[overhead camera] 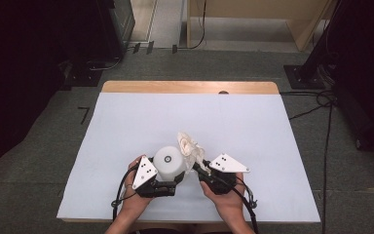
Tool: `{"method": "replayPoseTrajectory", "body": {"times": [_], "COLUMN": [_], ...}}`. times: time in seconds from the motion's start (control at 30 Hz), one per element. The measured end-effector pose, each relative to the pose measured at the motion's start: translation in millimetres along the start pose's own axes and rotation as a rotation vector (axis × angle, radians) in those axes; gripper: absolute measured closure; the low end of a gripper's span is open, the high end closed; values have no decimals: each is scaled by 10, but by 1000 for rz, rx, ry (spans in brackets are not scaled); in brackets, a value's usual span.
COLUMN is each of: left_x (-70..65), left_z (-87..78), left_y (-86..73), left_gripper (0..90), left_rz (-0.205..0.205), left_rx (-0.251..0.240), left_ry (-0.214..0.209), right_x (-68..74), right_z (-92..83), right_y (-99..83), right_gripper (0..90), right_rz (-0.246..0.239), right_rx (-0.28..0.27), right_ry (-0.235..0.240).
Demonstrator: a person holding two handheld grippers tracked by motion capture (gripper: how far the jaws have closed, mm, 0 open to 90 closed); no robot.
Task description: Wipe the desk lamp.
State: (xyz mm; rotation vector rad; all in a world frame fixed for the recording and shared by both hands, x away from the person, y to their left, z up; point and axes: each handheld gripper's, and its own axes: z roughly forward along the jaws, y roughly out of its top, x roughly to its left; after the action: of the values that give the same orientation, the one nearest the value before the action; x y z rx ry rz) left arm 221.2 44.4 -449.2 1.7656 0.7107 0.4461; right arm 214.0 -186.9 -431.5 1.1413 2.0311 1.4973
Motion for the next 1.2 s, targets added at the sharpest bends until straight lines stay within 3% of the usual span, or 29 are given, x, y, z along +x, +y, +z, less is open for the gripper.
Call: {"method": "replayPoseTrajectory", "body": {"times": [0.1,0.2,0.23,0.63,0.9,0.93,1.07,1.2], "left_x": [-22,1,36,183,115,73,58,52], "left_z": [-9,-33,-41,-140,-16,27,41,4], "left_y": [21,42,41,94,13,-15,-3,31], "left_gripper": [83,83,83,83,83,83,83,83], "left_rz": [12,-8,-34,-84,-42,-20,-21,-12], "left_rx": [-9,-23,-31,-79,-10,19,14,-5], "left_ry": [-10,-18,-26,-10,-23,-24,-36,-32], "right_x": [11,8,7,22,7,-1,5,-8], "right_z": [2,-2,15,120,52,7,-54,-32], "right_y": [-1,-6,-19,-115,-32,-2,70,31], "right_gripper": [764,764,764,763,764,765,764,765], "right_rz": [-4,2,-2,4,21,23,8,5], "right_rx": [-1,3,10,67,31,9,-16,-2], "right_ry": [4,4,8,29,33,28,25,20]}}
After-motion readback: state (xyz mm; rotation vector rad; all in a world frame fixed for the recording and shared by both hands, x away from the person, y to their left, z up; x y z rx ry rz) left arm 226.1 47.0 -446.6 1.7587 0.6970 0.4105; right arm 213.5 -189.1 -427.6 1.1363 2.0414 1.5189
